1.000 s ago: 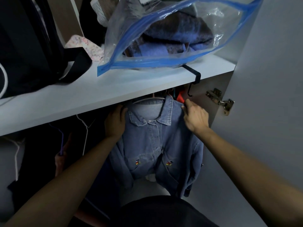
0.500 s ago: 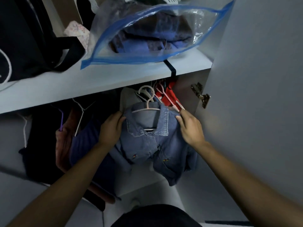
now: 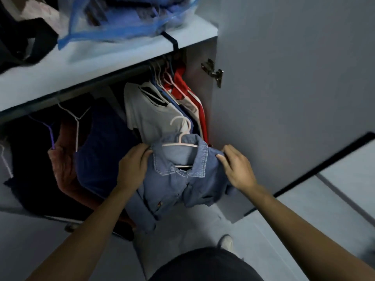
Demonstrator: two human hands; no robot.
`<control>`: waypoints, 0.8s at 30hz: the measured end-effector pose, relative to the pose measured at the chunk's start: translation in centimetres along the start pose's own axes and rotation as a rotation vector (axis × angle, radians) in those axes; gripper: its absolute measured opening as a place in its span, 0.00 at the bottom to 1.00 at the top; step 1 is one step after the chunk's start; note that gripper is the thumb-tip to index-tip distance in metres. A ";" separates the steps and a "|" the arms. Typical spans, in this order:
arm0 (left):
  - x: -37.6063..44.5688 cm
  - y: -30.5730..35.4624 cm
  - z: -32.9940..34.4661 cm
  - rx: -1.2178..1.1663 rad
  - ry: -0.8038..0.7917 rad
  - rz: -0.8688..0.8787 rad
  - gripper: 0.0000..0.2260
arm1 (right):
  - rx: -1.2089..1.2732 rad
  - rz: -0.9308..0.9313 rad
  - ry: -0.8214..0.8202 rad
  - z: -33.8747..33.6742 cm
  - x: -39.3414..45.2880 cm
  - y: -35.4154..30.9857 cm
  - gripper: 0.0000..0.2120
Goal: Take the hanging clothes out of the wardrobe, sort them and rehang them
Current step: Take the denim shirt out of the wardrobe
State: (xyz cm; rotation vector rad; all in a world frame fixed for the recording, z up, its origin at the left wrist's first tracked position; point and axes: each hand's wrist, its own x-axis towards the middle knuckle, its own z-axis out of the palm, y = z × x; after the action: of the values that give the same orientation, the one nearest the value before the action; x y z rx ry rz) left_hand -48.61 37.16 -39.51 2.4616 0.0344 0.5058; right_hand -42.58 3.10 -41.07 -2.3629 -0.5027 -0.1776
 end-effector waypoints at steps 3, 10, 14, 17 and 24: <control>-1.6 0.9 1.1 -0.030 -0.053 0.030 0.11 | -0.030 0.093 0.035 -1.6 -5.3 -0.4 0.11; -7.3 6.5 5.7 -0.109 -0.246 0.305 0.09 | -0.044 0.285 0.135 -5.2 -18.9 -1.0 0.10; -10.5 12.1 8.8 -0.158 -0.353 0.463 0.11 | -0.076 0.445 0.276 -7.8 -27.9 0.1 0.09; -13.2 17.2 11.4 -0.146 -0.381 0.567 0.09 | -0.127 0.563 0.364 -10.5 -34.3 1.0 0.10; -20.5 32.3 18.3 -0.210 -0.551 0.781 0.15 | -0.173 0.784 0.651 -17.7 -50.3 2.1 0.10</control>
State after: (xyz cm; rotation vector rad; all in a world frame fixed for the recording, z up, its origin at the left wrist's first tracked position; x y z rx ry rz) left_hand -63.95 -2.36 -41.39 2.2492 -1.1660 0.1052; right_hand -87.59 -25.58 -42.45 -2.3017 0.7594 -0.5999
